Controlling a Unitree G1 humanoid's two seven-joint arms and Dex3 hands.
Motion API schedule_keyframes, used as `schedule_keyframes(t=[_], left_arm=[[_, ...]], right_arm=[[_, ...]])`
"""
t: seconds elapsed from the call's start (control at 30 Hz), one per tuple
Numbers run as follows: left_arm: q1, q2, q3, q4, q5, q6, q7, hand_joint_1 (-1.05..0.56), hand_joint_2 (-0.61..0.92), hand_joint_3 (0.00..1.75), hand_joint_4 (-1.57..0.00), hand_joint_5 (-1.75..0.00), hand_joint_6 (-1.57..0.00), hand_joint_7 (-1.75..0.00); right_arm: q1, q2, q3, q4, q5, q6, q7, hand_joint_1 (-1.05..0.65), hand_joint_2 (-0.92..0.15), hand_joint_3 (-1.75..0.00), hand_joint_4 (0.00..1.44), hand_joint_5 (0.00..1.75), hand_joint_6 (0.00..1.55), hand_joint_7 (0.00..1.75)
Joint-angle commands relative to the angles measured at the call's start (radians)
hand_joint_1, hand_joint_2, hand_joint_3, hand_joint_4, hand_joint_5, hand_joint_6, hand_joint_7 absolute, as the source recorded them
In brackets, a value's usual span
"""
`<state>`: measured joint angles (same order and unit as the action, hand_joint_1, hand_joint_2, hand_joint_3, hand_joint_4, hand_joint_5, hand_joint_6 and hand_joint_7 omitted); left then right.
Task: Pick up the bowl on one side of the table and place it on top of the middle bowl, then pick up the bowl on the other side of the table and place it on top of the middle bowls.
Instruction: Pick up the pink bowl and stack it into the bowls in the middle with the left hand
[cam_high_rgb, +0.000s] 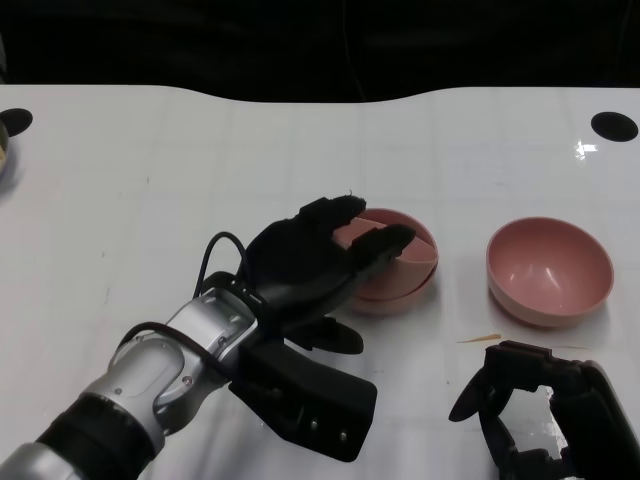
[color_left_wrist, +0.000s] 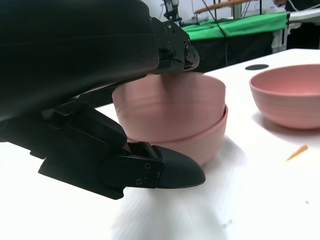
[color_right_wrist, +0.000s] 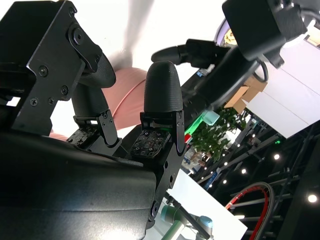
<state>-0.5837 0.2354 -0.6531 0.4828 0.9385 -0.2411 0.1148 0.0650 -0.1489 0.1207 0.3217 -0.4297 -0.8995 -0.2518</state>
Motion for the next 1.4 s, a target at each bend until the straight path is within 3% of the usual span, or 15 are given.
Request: schedule_keyframes(t=[0.03, 0.43, 0.67, 0.93, 1.3, 1.33, 1.4], left_arm=[[0.034, 0.018, 0.005, -0.003, -0.003, 0.002, 0.017, -0.8, 0.92, 0.39, 0.0, -0.07, -0.03, 0.0], [0.051, 0.0, -0.006, 0.098, -0.019, -0.05, 0.043, -0.74, 0.92, 0.35, -0.01, -0.1, -0.08, -0.02], [0.043, -0.016, 0.007, 0.164, -0.035, -0.133, 0.183, -0.69, 0.92, 0.33, 0.0, -0.01, -0.03, 0.0], [0.023, -0.034, 0.013, 0.235, -0.037, -0.188, 0.365, -0.61, 0.92, 0.2, 0.0, 0.0, 0.0, 0.0], [0.068, 0.022, 0.063, 0.152, -0.074, -0.234, 0.391, -0.53, 0.92, 0.16, -0.02, -0.01, -0.05, -0.03], [0.083, 0.039, 0.074, 0.139, -0.078, -0.257, 0.424, -0.48, 0.92, 0.13, -0.18, -0.15, -0.2, -0.1], [0.114, 0.068, 0.103, 0.112, -0.094, -0.3, 0.465, -0.41, 0.92, 0.07, -0.14, -0.73, -0.36, -0.14]], right_arm=[[0.003, -0.006, -0.01, -0.01, 0.009, -0.004, -0.005, 0.23, -0.1, -1.61, 0.88, 1.58, 0.91, 1.23], [-0.003, -0.009, -0.011, 0.0, 0.013, -0.006, -0.003, 0.22, -0.1, -1.63, 0.87, 1.57, 0.9, 1.25], [-0.004, -0.012, -0.012, 0.002, 0.009, -0.004, -0.003, 0.22, -0.1, -1.62, 0.88, 1.56, 0.9, 1.24], [-0.005, -0.012, -0.012, 0.001, 0.003, -0.002, -0.006, 0.23, -0.09, -1.62, 0.88, 1.59, 0.91, 1.24], [-0.004, -0.011, -0.01, -0.003, 0.007, -0.001, -0.003, 0.23, -0.07, -1.66, 0.89, 1.57, 0.92, 1.23], [-0.003, -0.01, -0.01, -0.006, 0.008, 0.002, -0.001, 0.23, -0.07, -1.66, 0.89, 1.57, 0.92, 1.23], [-0.005, -0.01, -0.01, -0.005, 0.009, 0.002, -0.001, 0.23, -0.07, -1.67, 0.89, 1.58, 0.92, 1.23]])
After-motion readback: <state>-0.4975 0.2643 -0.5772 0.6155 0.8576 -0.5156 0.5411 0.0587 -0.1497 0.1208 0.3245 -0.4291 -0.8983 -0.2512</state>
